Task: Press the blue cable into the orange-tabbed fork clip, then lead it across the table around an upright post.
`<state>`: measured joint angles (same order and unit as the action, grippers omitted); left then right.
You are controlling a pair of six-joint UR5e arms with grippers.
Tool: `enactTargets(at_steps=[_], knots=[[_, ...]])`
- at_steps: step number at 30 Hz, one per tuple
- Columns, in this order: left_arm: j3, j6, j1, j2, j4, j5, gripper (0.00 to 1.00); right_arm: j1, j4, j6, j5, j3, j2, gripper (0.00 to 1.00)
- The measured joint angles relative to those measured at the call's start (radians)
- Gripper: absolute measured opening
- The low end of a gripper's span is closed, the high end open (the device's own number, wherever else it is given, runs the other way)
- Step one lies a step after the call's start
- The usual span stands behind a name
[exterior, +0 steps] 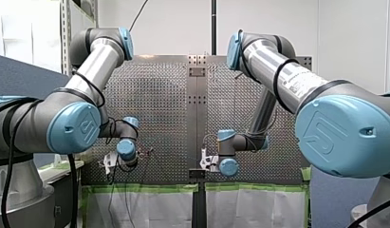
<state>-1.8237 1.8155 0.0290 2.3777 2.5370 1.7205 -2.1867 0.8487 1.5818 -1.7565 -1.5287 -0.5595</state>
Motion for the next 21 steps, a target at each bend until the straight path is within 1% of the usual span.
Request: enactTargets(at_steps=[5,12,16,21], knots=[[-0.035,0.008,0.002,-0.019,-0.010,-0.046,1.00,-0.001,0.000,-0.001,0.000,0.000,0.000,0.00],[-0.097,0.022,0.002,-0.076,-0.064,-0.109,1.00,-0.003,0.001,-0.001,-0.002,0.000,0.001,0.00],[-0.134,0.024,0.005,-0.113,-0.088,-0.128,1.00,-0.003,0.000,-0.002,-0.002,0.000,0.001,0.00],[-0.183,0.019,0.007,-0.163,-0.127,-0.136,1.00,-0.003,0.000,-0.002,-0.001,0.000,0.003,0.00]])
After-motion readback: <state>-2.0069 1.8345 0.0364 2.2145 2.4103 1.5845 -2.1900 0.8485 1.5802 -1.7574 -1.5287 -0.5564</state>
